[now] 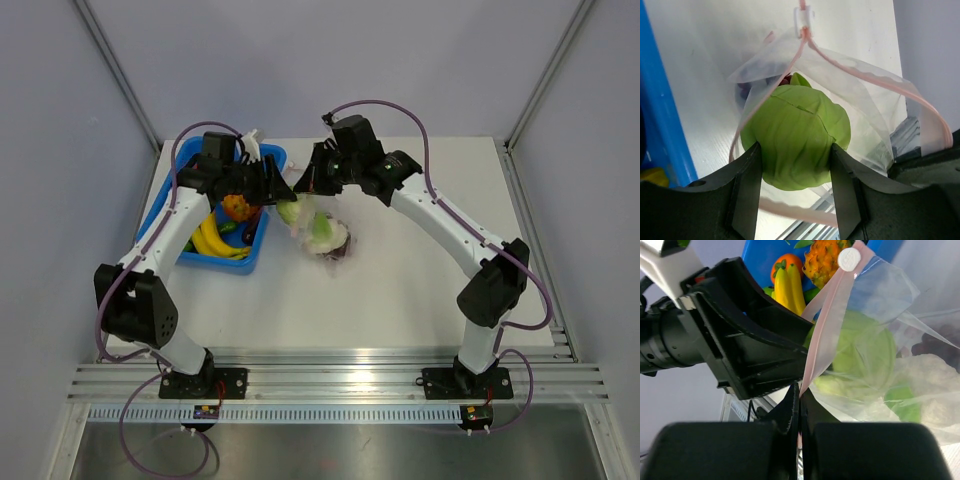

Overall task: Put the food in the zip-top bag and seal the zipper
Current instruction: Place the fake vegetable in the zipper food storage bag, then adjust the zipper food storage bag at the center of the board, then pick up the fake fruit from the bin.

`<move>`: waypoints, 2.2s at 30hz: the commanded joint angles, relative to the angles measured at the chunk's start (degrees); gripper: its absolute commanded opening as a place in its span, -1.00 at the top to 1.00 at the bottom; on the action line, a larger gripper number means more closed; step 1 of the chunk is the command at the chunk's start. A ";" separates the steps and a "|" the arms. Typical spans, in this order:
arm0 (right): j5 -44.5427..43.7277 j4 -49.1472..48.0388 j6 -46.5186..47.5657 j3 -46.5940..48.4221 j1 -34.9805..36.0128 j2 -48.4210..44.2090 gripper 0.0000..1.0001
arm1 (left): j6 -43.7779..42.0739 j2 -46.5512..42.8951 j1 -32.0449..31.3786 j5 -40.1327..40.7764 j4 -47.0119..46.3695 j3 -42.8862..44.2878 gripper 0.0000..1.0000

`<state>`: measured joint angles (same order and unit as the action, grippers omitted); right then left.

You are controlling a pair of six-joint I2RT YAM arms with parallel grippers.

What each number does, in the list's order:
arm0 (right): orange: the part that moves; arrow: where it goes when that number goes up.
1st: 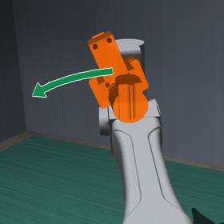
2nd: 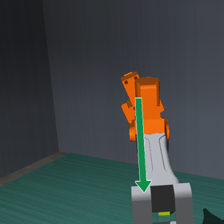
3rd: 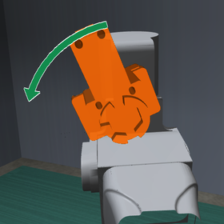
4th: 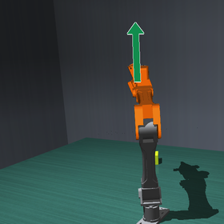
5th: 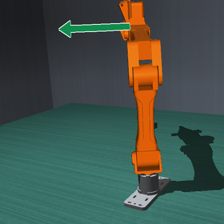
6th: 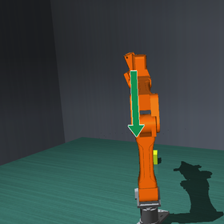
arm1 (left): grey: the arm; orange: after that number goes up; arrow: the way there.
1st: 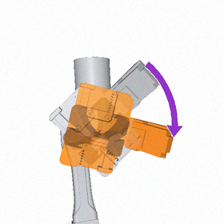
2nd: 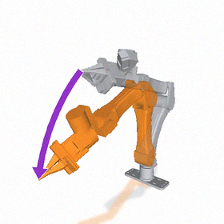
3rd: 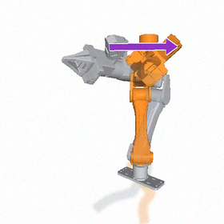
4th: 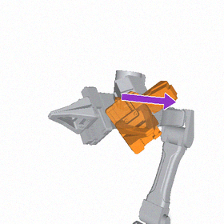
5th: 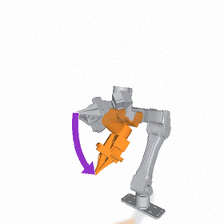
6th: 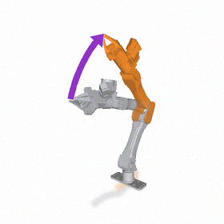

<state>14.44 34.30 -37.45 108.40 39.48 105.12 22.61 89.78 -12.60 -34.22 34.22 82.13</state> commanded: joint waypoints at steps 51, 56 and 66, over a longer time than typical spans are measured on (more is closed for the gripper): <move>-19.10 5.42 9.77 -4.32 -6.09 -16.62 1.00 | -5.11 -6.46 -8.58 4.51 5.59 11.05 1.00; -12.61 0.77 7.57 -12.32 -5.82 -16.18 1.00 | -8.02 -6.63 -6.48 6.18 8.58 6.91 0.00; -7.41 -1.79 7.22 -14.54 -5.30 -13.54 1.00 | -7.24 -10.50 11.45 9.33 12.37 10.95 -0.40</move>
<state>5.13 36.53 -30.41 92.07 33.65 92.55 14.26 83.02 -4.73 -27.03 47.11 90.72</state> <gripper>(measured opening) 0.011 0.706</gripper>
